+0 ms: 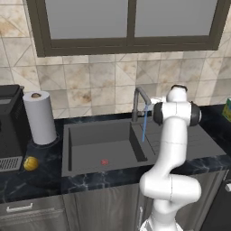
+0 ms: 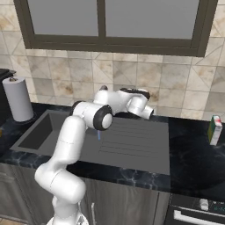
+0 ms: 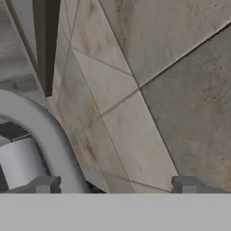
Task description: Turn on the sink faucet. Then move the squash from the counter to the sink. Turn off the sink. Move the vegetable from the sink to the pot next to the stove. Finally move the pot to the rear left burner.
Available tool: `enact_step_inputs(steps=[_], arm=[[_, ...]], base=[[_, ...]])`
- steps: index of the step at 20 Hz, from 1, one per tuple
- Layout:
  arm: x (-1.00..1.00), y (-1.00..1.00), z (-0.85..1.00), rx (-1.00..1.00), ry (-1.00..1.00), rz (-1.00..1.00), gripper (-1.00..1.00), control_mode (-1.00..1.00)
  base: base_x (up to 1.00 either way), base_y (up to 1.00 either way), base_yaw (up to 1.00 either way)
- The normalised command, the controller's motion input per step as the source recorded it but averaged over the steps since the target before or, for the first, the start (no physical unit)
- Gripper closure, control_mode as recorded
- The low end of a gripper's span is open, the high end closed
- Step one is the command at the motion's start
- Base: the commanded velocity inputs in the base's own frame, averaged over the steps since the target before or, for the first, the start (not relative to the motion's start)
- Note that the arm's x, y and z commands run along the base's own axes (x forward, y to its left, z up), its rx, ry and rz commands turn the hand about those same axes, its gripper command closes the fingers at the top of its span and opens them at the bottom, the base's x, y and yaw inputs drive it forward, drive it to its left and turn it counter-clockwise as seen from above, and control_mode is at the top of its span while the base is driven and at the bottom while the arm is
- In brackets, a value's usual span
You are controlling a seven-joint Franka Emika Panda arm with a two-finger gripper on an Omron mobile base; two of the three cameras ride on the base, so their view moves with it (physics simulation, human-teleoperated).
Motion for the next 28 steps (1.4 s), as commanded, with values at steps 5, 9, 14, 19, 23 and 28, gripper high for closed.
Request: enact_step_inputs(steps=[5,9,14,19,23,28], arm=[[-0.6,-0.2,0.61,0.0,-0.02,-0.02,-1.0,-1.0],[-0.8,-0.16,0.55,0.0,-0.08,-0.02,-1.0,-1.0],[-0.96,-0.01,0.53,-0.05,-0.2,0.01,-1.0,-1.0],[-1.0,0.0,0.52,-0.12,-0.29,0.05,-1.0,-1.0],[-1.0,0.02,0.49,-0.17,-0.29,0.1,-1.0,-1.0],[-0.91,0.19,0.52,-0.24,-0.27,0.2,-1.0,-1.0]], base=[[0.0,0.0,0.0],[0.0,0.0,0.0],[0.0,0.0,0.0],[0.0,0.0,0.0],[0.0,0.0,0.0],[0.0,0.0,0.0]])
